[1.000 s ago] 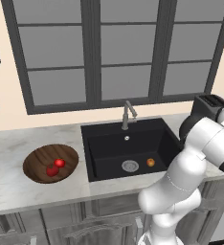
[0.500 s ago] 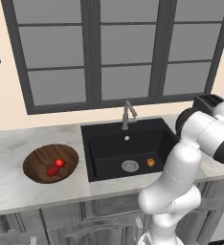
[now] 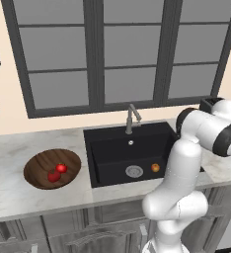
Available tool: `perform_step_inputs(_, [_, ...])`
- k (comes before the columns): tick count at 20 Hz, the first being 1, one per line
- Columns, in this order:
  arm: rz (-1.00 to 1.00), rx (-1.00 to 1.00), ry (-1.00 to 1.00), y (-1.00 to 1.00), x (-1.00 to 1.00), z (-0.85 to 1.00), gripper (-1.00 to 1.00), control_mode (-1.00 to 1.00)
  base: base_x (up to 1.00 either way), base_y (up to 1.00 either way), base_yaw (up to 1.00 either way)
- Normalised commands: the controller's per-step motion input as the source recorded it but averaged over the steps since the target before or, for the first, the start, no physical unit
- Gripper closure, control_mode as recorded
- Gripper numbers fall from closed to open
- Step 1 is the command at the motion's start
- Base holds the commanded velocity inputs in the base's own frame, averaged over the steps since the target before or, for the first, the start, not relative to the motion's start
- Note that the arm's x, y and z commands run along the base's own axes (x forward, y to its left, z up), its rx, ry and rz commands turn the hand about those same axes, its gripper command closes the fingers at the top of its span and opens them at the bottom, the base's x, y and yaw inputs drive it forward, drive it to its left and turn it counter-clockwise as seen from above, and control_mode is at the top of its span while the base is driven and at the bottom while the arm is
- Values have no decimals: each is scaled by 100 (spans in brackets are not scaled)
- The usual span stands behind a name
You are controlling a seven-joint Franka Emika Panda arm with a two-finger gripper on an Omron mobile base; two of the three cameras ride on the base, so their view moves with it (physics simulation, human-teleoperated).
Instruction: There is a mixed pile of frozen fruits and vegetables on the counter. Locate all the frozen vegetables and place the items in a bowl on the counter. Take all the frozen fruits and defrost them in a running sink.
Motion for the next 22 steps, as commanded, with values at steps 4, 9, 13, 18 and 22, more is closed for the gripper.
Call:
perform_step_inputs(4, [3, 3, 0, -10, 15, -15, -100, -100, 0, 0, 0])
perform_step_inputs(9, [2, 3, 0, -13, 19, -19, -100, -100, 0, 0, 0])
perform_step_inputs(13, [2, 2, 0, -13, 19, -21, -100, -100, 0, 0, 0])
perform_step_inputs(18, [0, 3, 0, -17, 6, -24, -100, -100, 0, 0, 0])
perform_step_inputs(22, [1, 0, 0, -4, 1, -42, 100, -100, 0, 0, 0])
